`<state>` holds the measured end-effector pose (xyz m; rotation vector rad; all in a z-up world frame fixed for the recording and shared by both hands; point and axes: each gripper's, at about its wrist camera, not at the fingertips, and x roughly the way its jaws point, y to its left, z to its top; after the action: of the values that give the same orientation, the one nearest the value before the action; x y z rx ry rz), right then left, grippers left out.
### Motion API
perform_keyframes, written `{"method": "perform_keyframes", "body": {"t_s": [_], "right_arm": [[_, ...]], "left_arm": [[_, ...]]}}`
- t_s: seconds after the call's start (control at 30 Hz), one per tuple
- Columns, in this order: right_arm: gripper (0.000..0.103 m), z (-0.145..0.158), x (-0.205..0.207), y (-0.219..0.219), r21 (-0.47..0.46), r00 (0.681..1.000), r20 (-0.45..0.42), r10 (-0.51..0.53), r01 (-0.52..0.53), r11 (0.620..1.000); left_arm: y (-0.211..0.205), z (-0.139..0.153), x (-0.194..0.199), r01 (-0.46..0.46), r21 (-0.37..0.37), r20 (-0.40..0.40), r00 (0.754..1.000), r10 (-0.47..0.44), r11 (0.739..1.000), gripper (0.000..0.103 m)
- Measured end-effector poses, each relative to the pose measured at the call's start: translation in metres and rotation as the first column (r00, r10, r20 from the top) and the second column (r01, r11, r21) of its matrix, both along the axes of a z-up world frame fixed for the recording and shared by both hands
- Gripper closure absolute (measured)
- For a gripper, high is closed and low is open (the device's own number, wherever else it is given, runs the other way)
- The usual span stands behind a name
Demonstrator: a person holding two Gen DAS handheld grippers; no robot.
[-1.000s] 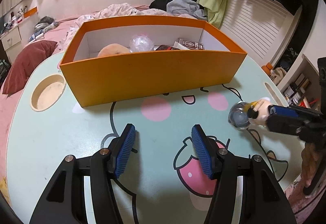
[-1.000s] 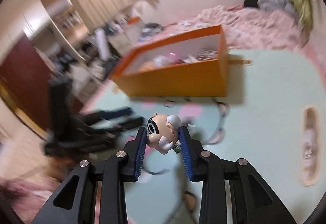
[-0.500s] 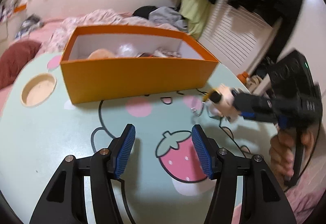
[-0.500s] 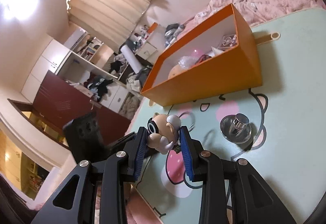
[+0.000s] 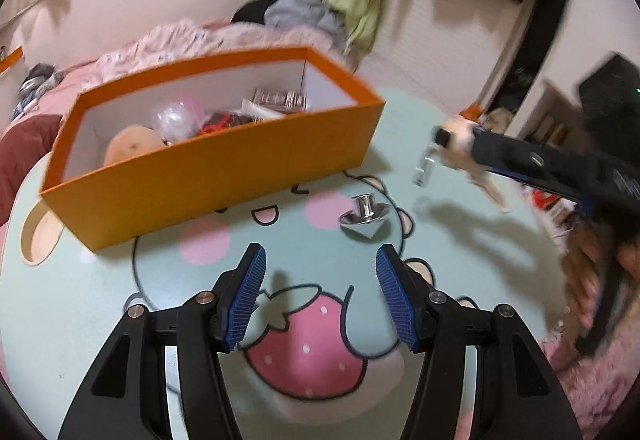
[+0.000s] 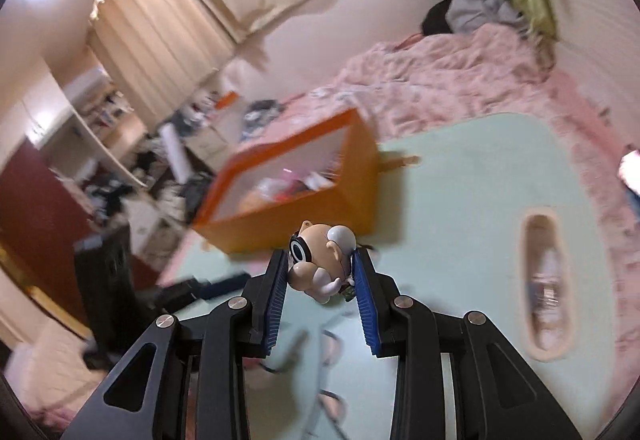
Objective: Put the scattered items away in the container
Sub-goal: 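Grasp the white figurine keychain with the right tool and lift it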
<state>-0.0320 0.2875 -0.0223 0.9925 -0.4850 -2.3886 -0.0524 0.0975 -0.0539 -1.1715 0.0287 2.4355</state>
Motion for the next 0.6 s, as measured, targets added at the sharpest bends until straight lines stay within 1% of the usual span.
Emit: {"method": "perform_keyframes", "body": {"t_s": [0.1, 0.2, 0.23, 0.3, 0.37, 0.43, 0.47, 0.5, 0.53, 0.57, 0.6], "right_arm": [[0.072, -0.01, -0.001, 0.003, 0.068, 1.0, 0.0, -0.023, 0.023, 0.997], [0.072, -0.018, -0.001, 0.006, 0.136, 0.999, -0.01, -0.05, 0.051, 0.989], [0.072, -0.02, -0.001, 0.004, 0.17, 0.998, -0.019, -0.061, 0.063, 0.984], [0.071, -0.023, 0.001, 0.004, 0.201, 0.998, -0.025, -0.058, 0.062, 0.978], [0.071, -0.027, 0.002, 0.003, 0.204, 0.999, -0.018, -0.044, 0.047, 0.978], [0.071, -0.031, 0.002, 0.001, 0.21, 1.0, -0.007, -0.019, 0.02, 0.977], [0.071, -0.032, 0.002, 0.0, 0.214, 1.0, -0.006, -0.01, 0.011, 0.977], [0.071, -0.033, 0.003, 0.0, 0.212, 1.0, -0.007, -0.006, 0.007, 0.977], [0.071, -0.033, 0.003, 0.0, 0.206, 1.0, -0.004, -0.001, 0.002, 0.979], [0.071, -0.034, 0.004, -0.001, 0.198, 1.0, -0.001, 0.003, -0.003, 0.98], [0.071, -0.034, 0.005, -0.001, 0.188, 1.0, 0.001, 0.008, -0.008, 0.982]], "left_arm": [[0.018, 0.0, -0.009, 0.012, -0.011, -0.002, 1.0, -0.012, 1.0, 0.045], [0.034, 0.001, -0.013, 0.035, 0.008, -0.008, 0.999, -0.034, 0.999, 0.045], [0.04, 0.0, -0.015, 0.039, 0.0, -0.009, 0.999, -0.039, 0.999, 0.045], [0.051, -0.004, -0.016, 0.035, -0.031, -0.016, 0.999, -0.035, 0.999, 0.045], [0.059, -0.011, -0.021, 0.024, -0.072, -0.018, 1.0, -0.025, 0.997, 0.045], [0.062, -0.019, -0.024, 0.021, -0.084, -0.003, 1.0, -0.022, 0.996, 0.045], [0.062, -0.021, -0.023, 0.01, -0.092, -0.021, 1.0, -0.012, 0.996, 0.046], [0.061, -0.022, -0.023, -0.003, -0.105, -0.034, 0.999, 0.0, 0.995, 0.054], [0.059, -0.022, -0.022, -0.013, -0.112, -0.04, 0.999, 0.008, 0.994, 0.067], [0.057, -0.021, -0.023, -0.017, -0.111, -0.041, 0.999, 0.013, 0.994, 0.07], [0.054, -0.022, -0.023, -0.017, -0.104, -0.038, 0.999, 0.013, 0.994, 0.07]]}}
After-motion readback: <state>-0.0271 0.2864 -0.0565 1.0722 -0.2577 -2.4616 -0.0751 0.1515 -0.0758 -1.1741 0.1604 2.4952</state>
